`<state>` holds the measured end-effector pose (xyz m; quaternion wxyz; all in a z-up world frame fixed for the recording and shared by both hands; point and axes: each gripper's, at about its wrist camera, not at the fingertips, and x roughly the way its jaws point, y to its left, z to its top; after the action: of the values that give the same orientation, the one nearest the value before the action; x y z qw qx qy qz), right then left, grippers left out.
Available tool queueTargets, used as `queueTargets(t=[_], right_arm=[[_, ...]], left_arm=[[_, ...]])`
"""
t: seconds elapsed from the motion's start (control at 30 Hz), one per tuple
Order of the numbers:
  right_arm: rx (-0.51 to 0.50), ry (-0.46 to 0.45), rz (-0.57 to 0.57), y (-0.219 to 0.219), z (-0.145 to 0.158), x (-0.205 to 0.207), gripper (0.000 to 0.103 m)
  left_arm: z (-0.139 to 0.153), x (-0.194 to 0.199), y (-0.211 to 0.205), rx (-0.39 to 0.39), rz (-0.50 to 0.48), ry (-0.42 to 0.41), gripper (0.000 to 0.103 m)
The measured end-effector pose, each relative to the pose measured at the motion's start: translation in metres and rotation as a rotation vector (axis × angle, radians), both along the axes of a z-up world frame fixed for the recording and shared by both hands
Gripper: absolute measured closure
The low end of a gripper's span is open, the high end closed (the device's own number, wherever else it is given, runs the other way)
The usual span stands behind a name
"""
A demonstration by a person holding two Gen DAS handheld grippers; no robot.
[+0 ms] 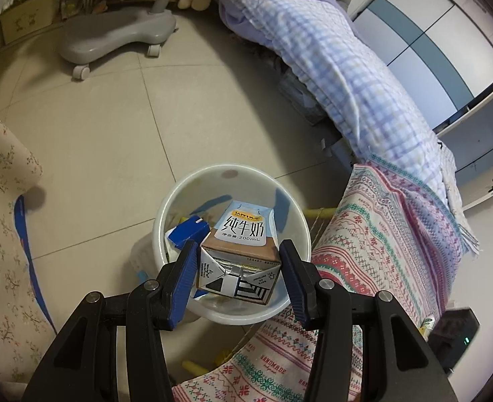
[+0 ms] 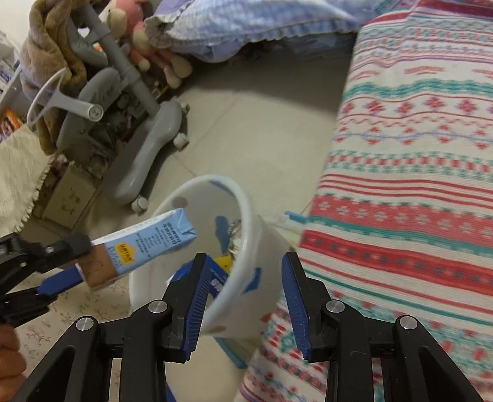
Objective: Collect trash
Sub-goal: 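Carry carton and wrapper to the wastebasket and open both grippers over it, then grasp the yellow paper bowl with left gripper while right gripper grasps white bottle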
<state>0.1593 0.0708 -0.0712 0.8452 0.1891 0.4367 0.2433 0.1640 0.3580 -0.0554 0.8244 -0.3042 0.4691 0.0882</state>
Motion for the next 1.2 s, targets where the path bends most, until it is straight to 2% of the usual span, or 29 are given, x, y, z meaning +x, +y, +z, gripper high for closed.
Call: queueTargets(t=[0.1,0.17,0.23,0.3,0.33,0.43,0.57,0.63,0.73,0.93,1.07,1.13,1.2], right_arm=[[0.007,-0.006,-0.016,-0.011,0.004,-0.004,0.063],[0.001,-0.008,-0.023,-0.016,0.007,-0.005,0.063],[-0.015,-0.012,-0.026,-0.022,0.011,-0.008,0.063],[-0.036,-0.026,-0.019,-0.032,0.017,-0.015,0.063],[-0.045,-0.033,-0.017,-0.036,0.019,-0.017,0.063],[-0.07,-0.056,-0.035,-0.063,0.028,-0.023,0.062],[-0.069,-0.046,-0.073,-0.092,0.032,-0.027,0.06],[-0.067,-0.046,-0.087,-0.102,0.036,-0.028,0.06],[-0.053,-0.058,-0.104,-0.112,0.046,-0.029,0.06],[-0.065,-0.089,-0.129,-0.137,0.074,-0.037,0.059],[-0.136,-0.12,-0.155,-0.166,0.093,-0.044,0.056],[-0.161,-0.134,-0.172,-0.18,0.099,-0.047,0.056],[-0.188,-0.16,-0.214,-0.206,0.105,-0.052,0.051]], left_arm=[[-0.006,0.008,-0.006,-0.007,0.014,-0.002,0.05],[-0.021,0.025,-0.011,-0.027,0.012,0.008,0.049],[-0.042,0.043,-0.016,-0.079,-0.041,0.082,0.035],[-0.064,0.047,-0.021,-0.119,-0.069,0.174,0.035],[-0.067,0.044,-0.02,-0.123,-0.045,0.193,0.035],[-0.05,0.036,-0.015,-0.135,-0.022,0.143,0.035],[-0.021,0.03,-0.015,-0.046,0.004,0.075,0.035],[-0.016,0.03,-0.021,-0.052,0.003,0.069,0.035],[-0.009,0.031,-0.042,-0.086,-0.058,0.069,0.035],[0.02,0.033,-0.104,-0.029,-0.165,0.02,0.035],[0.033,0.038,-0.158,-0.047,-0.275,-0.002,0.035],[0.04,0.036,-0.19,-0.024,-0.337,-0.017,0.035],[0.041,0.035,-0.221,-0.003,-0.397,-0.024,0.034]])
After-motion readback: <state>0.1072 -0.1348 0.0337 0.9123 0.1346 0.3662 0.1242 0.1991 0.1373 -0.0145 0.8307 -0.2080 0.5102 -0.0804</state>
